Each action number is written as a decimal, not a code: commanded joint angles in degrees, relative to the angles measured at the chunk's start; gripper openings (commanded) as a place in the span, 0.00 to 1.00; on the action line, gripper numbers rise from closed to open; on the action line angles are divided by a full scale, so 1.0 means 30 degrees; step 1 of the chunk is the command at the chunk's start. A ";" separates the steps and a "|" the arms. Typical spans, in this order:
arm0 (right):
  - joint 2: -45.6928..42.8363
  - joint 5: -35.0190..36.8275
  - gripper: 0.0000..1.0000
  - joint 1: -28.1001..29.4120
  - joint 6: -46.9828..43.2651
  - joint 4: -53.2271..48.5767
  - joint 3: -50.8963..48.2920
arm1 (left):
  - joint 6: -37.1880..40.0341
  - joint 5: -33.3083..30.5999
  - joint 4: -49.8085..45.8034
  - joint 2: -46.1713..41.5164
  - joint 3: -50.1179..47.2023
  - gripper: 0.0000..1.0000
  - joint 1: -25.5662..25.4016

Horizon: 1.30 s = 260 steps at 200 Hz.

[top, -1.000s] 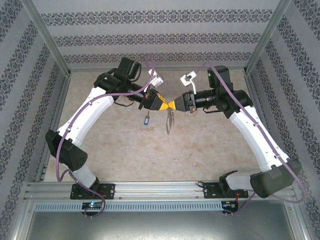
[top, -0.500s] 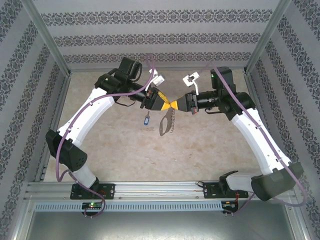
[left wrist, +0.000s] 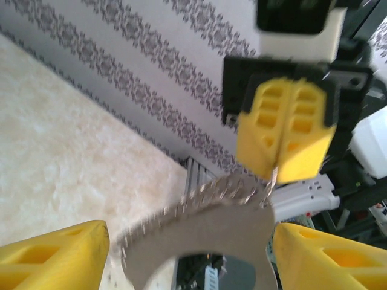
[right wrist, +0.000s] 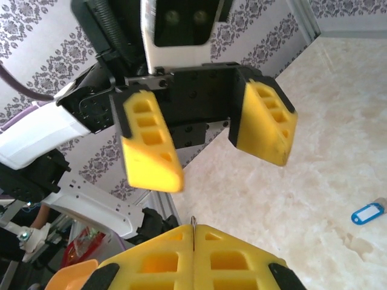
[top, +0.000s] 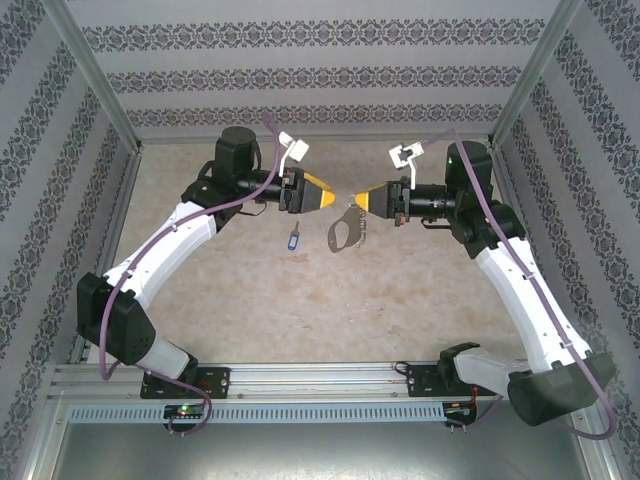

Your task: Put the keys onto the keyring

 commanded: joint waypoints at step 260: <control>-0.0149 0.5230 0.00 0.0822 0.9605 1.7348 -0.5081 | -0.6123 -0.0874 1.0902 0.2301 0.1049 0.31 -0.1048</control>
